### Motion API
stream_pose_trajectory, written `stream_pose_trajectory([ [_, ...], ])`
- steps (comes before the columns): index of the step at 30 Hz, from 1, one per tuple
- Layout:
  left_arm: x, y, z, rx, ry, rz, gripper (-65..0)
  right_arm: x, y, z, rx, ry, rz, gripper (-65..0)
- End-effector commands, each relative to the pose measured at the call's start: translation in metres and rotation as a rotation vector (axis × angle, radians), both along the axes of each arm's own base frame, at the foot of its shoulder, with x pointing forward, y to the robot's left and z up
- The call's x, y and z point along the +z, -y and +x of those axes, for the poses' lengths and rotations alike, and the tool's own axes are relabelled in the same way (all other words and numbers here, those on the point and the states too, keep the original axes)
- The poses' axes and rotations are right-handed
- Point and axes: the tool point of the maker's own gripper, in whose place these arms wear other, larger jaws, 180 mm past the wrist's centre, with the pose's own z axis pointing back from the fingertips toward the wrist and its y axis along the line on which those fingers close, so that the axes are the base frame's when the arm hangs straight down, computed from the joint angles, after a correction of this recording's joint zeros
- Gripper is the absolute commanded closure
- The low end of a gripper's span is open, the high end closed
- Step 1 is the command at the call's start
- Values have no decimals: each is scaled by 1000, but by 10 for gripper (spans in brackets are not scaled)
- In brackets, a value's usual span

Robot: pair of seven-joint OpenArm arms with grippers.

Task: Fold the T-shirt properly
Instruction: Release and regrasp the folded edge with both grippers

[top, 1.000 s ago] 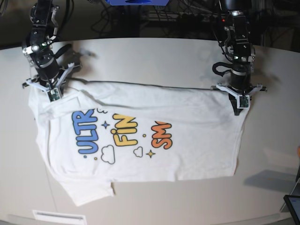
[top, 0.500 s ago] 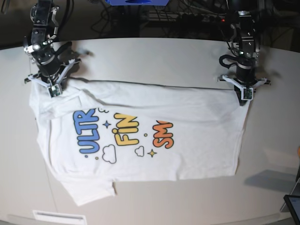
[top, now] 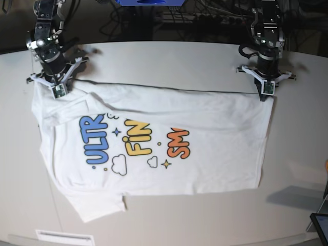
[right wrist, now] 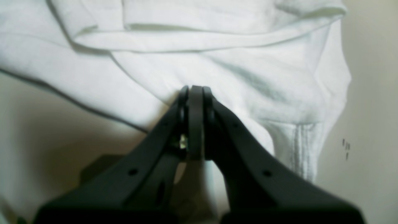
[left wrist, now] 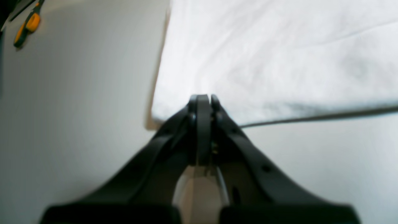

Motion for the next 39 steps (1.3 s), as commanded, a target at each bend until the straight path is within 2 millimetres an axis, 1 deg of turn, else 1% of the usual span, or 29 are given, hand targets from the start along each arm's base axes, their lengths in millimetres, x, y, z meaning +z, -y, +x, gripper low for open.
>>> stream_pose_trajectory([
  [1, 10, -2, 2, -13, 22, 16, 0, -6, 5, -11, 0, -48, -21, -3],
  [2, 9, -1, -1, -16, 17, 17, 0, -7, 5, -14, 0, -54, -21, -3],
  [5, 14, 3, -8, -30, 19, 20, 0, -5, 19, -16, -36, -53, -37, -3],
  [7, 22, 6, -9, -40, 32, 25, 0, -4, 23, -16, -47, -49, -43, -3],
  [9, 38, 5, -7, -37, 71, 35, 0, -2, 28, -16, -57, -44, -49, -3],
  [10, 51, 3, -4, -32, 104, 44, 0, 0, 29, -16, -59, -40, -52, -3],
  [12, 72, 8, 3, -30, 162, 45, 0, 3, 28, -14, -56, -31, -53, -3],
  [13, 79, 11, 7, -28, 184, 41, 0, 4, 27, -13, -54, -27, -54, -3],
  [14, 88, 11, 15, -26, 215, 42, 0, 5, 26, -13, -51, -27, -53, -3],
  [15, 93, 13, 23, -26, 238, 37, 0, 5, 26, -12, -51, -25, -53, -3],
  [16, 91, 10, 29, -11, 239, 30, 0, 5, 26, -11, -50, -22, -52, -3],
  [19, 70, 9, 48, 42, 190, -19, 0, 6, 26, -10, -50, -21, -52, -3],
  [21, 58, 5, 57, 62, 163, -37, 0, 6, 26, -10, -50, -21, -52, -3],
  [23, 42, 10, 61, 68, 134, -63, 0, 6, 26, -10, -50, -21, -52, -3],
  [26, 21, 9, 56, 100, 50, -85, 0, 6, 27, -11, -54, -22, -54, -3],
  [28, 7, 11, 46, 146, -21, -113, 0, 6, 29, -12, -57, -23, -56, -3],
  [30, 6, 13, 40, 167, -76, -121, 0, 5, 29, -12, -56, -25, -57, -3],
  [31, 5, 15, 33, 175, -101, -132, 0, 5, 30, -12, -57, -25, -59, -3],
  [32, 7, 18, 28, 179, -111, -150, 0, 5, 30, -12, -57, -25, -59, -3],
  [35, 17, 29, 23, 187, -121, -249, 0, 5, 30, -12, -57, -25, -59, -3],
  [36, 18, 31, 18, 191, -143, -270, 0, 5, 30, -12, -57, -25, -59, -3],
  [39, 24, 29, 9, 199, -171, -298, 0, 5, 30, -13, -57, -27, -59, -3],
])
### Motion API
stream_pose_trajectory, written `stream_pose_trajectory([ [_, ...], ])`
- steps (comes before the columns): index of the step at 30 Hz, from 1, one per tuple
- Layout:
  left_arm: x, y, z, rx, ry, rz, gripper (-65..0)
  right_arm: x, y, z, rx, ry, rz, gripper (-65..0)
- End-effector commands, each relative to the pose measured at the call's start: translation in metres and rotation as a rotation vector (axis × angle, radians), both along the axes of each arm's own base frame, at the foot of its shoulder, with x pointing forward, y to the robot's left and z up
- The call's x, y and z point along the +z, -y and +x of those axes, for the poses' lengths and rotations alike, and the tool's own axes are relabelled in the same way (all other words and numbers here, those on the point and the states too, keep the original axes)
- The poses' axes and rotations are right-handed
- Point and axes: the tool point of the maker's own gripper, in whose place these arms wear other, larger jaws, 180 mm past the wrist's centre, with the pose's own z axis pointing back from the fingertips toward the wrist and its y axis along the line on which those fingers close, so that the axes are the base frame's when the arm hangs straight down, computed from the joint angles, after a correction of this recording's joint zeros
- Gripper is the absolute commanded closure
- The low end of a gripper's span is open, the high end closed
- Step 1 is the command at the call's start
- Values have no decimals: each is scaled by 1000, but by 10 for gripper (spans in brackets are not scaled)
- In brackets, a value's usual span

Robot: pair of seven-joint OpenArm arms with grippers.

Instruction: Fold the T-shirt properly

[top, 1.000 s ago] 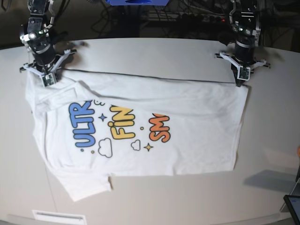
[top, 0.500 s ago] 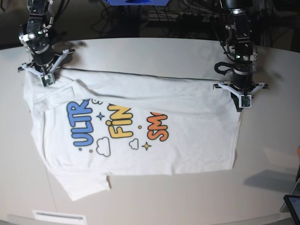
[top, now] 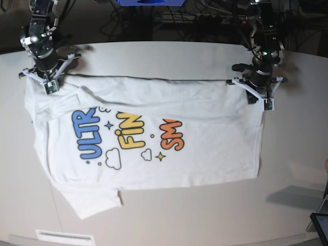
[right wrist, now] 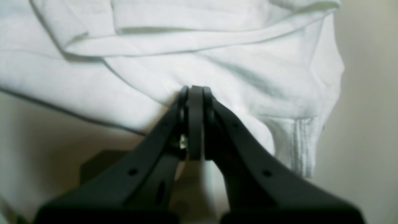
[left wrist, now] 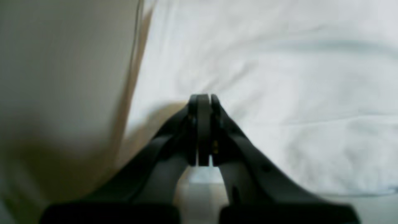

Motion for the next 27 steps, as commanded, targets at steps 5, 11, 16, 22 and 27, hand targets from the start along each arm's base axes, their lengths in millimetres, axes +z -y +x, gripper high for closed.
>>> stream_pose_trajectory([
  [5, 9, -33, -15, 75, 5, 52, 0, -1, 6, -9, -3, -21, -22, -3],
  [11, 20, -59, -20, 108, 16, 105, 0, -3, 5, -13, -2, -32, -21, -3],
  [16, 68, -47, -3, 68, 142, 134, -87, -3, 5, -12, -1, -31, -21, -3],
  [22, 75, -27, 7, 70, 192, 23, -430, -4, 5, -14, -2, -35, -21, -3],
  [27, 66, -16, 18, 89, 209, -85, -393, -4, 5, -15, -2, -37, -21, -3],
])
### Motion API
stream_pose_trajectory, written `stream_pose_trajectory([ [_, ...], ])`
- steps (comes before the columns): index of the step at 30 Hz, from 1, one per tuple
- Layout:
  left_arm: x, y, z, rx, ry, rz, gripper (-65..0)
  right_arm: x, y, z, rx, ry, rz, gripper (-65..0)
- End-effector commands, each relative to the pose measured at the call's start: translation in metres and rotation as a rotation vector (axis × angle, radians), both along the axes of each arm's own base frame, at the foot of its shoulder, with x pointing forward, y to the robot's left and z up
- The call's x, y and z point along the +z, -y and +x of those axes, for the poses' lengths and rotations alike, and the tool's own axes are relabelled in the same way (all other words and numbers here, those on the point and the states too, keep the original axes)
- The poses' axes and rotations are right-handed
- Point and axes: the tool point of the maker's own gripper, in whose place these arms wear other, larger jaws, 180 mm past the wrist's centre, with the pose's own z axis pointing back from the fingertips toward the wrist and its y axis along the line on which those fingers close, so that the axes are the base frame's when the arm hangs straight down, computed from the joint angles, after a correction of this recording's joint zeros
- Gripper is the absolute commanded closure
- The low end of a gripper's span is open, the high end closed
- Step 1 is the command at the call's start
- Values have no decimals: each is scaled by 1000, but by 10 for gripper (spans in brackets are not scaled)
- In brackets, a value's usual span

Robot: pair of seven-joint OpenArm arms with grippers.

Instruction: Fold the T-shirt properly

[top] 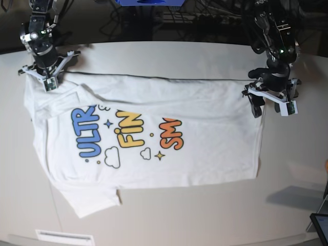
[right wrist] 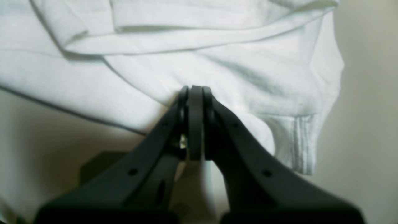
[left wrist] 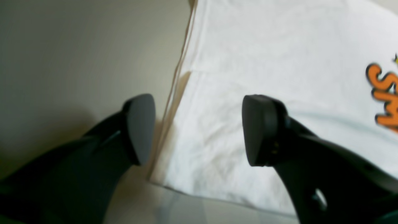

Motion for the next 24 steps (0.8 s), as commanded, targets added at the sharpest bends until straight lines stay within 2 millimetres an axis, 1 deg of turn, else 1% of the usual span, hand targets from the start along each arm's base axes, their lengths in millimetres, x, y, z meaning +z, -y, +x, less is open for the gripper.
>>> stream_pose_trajectory([
  [1, 8, 2, 7, -5, 37, 2, -378, -3, 4, -7, 0, -32, -19, -3],
  [3, 3, 8, 16, -16, 33, -5, -344, -3, 4, -7, 0, -32, -19, -3],
  [5, -15, 16, 23, -37, -9, -17, -306, -3, 3, -7, 2, -32, -19, -4],
  [7, -34, 24, 26, -56, -58, -22, -280, -3, 3, -7, 3, -32, -18, -4],
  [10, -56, 34, 25, -77, -113, -37, -270, -3, 3, -7, 2, -32, -19, -4],
  [13, -68, 34, 15, -75, -153, -40, -270, -3, 4, -7, 0, -32, -19, -6],
  [17, -85, 29, -10, -70, -240, -38, -270, -3, 5, -8, -3, -34, -20, -6],
  [20, -91, 19, -25, -76, -286, -6, -270, -5, 5, -10, -4, -42, -22, -6],
  [24, -95, 9, -43, -87, -330, 28, -270, -6, 21, -18, -40, -72, -57, -6],
])
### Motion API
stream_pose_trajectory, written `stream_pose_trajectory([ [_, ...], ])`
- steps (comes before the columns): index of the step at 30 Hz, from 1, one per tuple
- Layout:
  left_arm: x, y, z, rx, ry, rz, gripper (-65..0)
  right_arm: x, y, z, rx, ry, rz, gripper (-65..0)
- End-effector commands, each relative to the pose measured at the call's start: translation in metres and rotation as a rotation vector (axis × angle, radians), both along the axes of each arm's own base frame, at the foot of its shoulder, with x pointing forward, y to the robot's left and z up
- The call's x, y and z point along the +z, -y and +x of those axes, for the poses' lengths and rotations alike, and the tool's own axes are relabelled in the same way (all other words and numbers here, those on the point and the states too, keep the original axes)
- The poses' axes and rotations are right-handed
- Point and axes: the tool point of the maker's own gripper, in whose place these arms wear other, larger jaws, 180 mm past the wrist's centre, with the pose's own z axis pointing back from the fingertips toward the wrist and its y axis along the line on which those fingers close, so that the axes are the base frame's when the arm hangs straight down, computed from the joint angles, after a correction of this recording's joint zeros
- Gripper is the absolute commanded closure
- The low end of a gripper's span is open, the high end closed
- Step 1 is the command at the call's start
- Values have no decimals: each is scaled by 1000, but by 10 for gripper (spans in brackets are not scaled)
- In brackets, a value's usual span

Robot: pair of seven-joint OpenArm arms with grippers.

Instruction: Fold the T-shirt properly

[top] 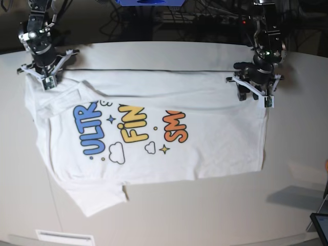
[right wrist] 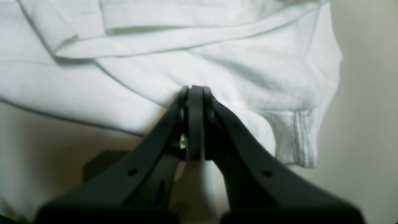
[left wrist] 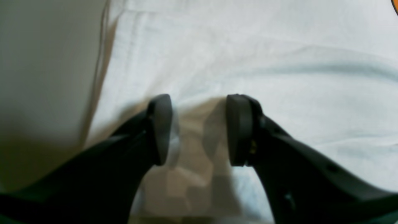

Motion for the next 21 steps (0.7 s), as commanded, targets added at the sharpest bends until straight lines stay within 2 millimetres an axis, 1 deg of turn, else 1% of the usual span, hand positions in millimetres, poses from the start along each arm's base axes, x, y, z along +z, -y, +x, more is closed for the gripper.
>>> stream_pose_trajectory([
  [1, -12, -11, -22, 17, -102, 33, -270, -5, 14, -13, -19, -64, -60, -6],
  [4, -14, -18, -32, 6, -112, 57, -270, -8, 16, -17, -16, -82, -85, -4],
  [5, -14, -20, -35, 3, -112, 64, -270, -9, 17, -21, -16, -93, -90, -4],
  [8, -16, -20, -41, -1, -119, 68, -270, -8, 15, -28, -15, -100, -88, -4],
  [9, -15, -19, -41, -4, -116, 68, -270, -9, 12, -31, -18, -102, -81, -4],
  [10, -15, -18, -45, -6, -122, 68, -270, -7, 11, -33, -29, -100, -78, -4],
  [11, -15, -17, -49, -11, -127, 71, -270, -3, 13, -33, -46, -89, -81, -4],
  [13, -9, -13, -51, -16, -115, 69, -270, 0, 14, -35, -68, -82, -78, -4],
  [16, -3, -8, -54, -27, -106, 71, -270, -2, 11, -40, -74, -92, -70, -4],
  [18, -2, -8, -56, -29, -108, 72, -270, -3, 8, -42, -85, -93, -59, -4],
  [21, -2, -7, -56, -28, -108, 71, -270, -7, 4, -49, -92, -109, -48, -4],
])
